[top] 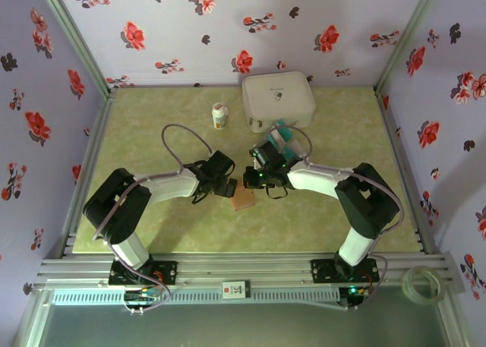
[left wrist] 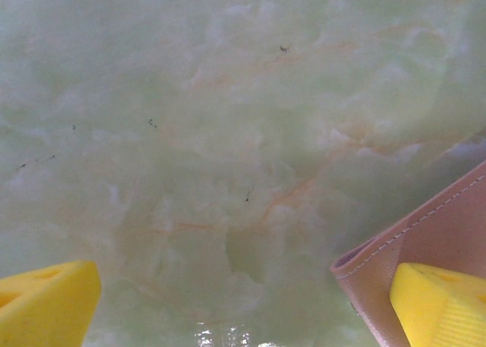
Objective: Put the credit cards into the card holder
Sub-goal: Close the button on the card holder.
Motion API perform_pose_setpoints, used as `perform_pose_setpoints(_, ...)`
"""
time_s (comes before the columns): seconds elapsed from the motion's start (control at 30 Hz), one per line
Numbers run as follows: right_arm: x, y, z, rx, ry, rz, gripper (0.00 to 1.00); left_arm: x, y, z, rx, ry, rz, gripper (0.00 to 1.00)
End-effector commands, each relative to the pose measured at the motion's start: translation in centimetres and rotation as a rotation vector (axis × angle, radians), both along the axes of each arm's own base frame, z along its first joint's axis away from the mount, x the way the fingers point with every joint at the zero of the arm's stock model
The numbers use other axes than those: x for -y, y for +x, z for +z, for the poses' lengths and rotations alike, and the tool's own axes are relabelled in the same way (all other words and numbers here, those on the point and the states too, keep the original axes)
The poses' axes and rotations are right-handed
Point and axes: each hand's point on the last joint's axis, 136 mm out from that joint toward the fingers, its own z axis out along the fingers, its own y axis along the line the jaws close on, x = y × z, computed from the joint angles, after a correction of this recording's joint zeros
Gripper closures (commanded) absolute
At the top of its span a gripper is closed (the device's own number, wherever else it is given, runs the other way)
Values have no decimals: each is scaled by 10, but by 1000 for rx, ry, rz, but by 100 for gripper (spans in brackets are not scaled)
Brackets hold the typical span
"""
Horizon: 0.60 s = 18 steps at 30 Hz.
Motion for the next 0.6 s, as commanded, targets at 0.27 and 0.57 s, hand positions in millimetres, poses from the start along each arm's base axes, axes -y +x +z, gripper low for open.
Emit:
perform_pose_setpoints(0.27,-13,-11,-19,-33,4,21,100,-14,-12,-20,-36,71,10,0)
perform_pose_setpoints(0.57,-11,-20,-30,-52,-9,24,100,-15,-12,-21,-38,73,10,0)
